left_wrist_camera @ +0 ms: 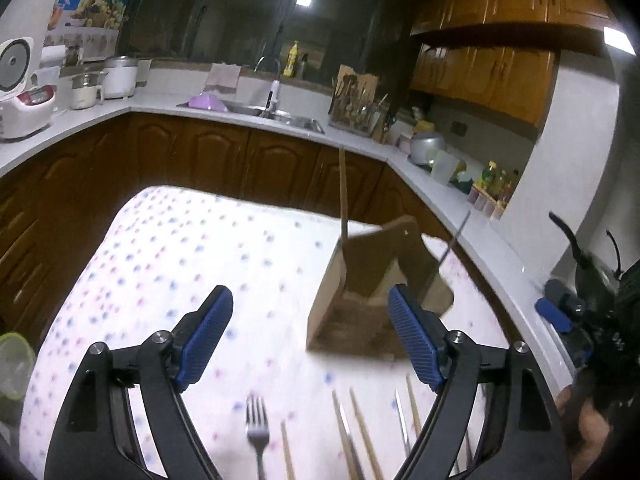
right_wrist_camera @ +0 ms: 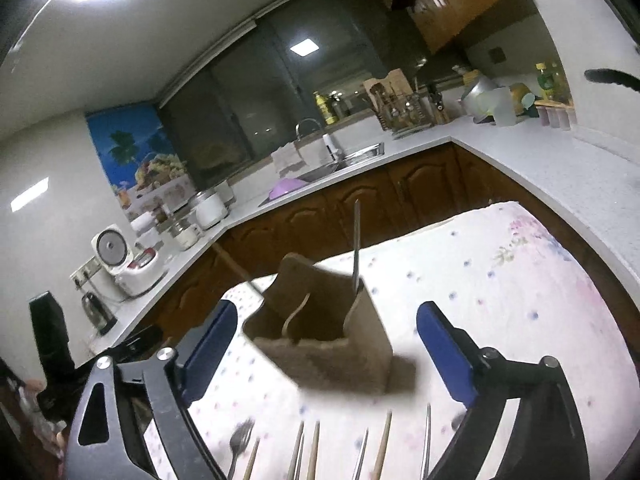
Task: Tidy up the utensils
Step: 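Withdraw both tools back over the remaining utensils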
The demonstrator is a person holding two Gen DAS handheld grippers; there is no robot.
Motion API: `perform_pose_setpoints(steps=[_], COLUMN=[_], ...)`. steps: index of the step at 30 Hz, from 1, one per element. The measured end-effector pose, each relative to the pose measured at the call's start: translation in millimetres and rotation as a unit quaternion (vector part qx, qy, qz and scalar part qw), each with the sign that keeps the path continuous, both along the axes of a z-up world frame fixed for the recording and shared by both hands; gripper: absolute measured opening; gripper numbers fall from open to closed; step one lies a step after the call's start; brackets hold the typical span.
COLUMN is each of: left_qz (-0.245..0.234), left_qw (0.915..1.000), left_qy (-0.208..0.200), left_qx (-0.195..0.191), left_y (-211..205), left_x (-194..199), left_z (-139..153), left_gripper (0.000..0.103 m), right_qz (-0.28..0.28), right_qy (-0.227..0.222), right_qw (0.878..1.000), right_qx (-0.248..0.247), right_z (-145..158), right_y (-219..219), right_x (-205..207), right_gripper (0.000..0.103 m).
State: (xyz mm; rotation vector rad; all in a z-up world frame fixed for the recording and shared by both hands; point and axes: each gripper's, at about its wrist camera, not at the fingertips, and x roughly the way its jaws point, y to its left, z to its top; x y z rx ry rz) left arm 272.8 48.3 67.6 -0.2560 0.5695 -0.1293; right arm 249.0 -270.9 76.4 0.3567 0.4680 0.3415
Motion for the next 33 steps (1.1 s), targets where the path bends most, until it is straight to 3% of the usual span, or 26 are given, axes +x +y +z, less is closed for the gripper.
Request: perform_pose_setpoints(steps=[9, 16, 26, 33], left_qz=[-0.005, -0.017, -0.031, -0.043], left_qw=[0.9988, 0.9965, 0.9918, 0.9874], left_qy=[0.048, 0.081, 0.123, 0.150], left_qx=[0.007, 0.008, 0.016, 0.027], left_y=[1, -5, -17, -28], left_x=[-52, -72, -75, -62], left_z=[-33, -56, -81, -93], left_gripper=[0.082, 0.082, 0.082, 0.082], right_qz=[0.013, 0.007, 0.004, 0.003], right_qy=[0.014, 0.038, 0.092, 0.106], right_qw=[0.999, 0.997, 0.992, 0.991], right_qx=[-0.036, -0.073, -0.082, -0.078], right_z=[-12, -34, -73, -81], right_y=[8, 11, 5, 1], right_x=[-66, -92, -94, -84], right_gripper=[0.096, 0.099, 0.102, 0.102])
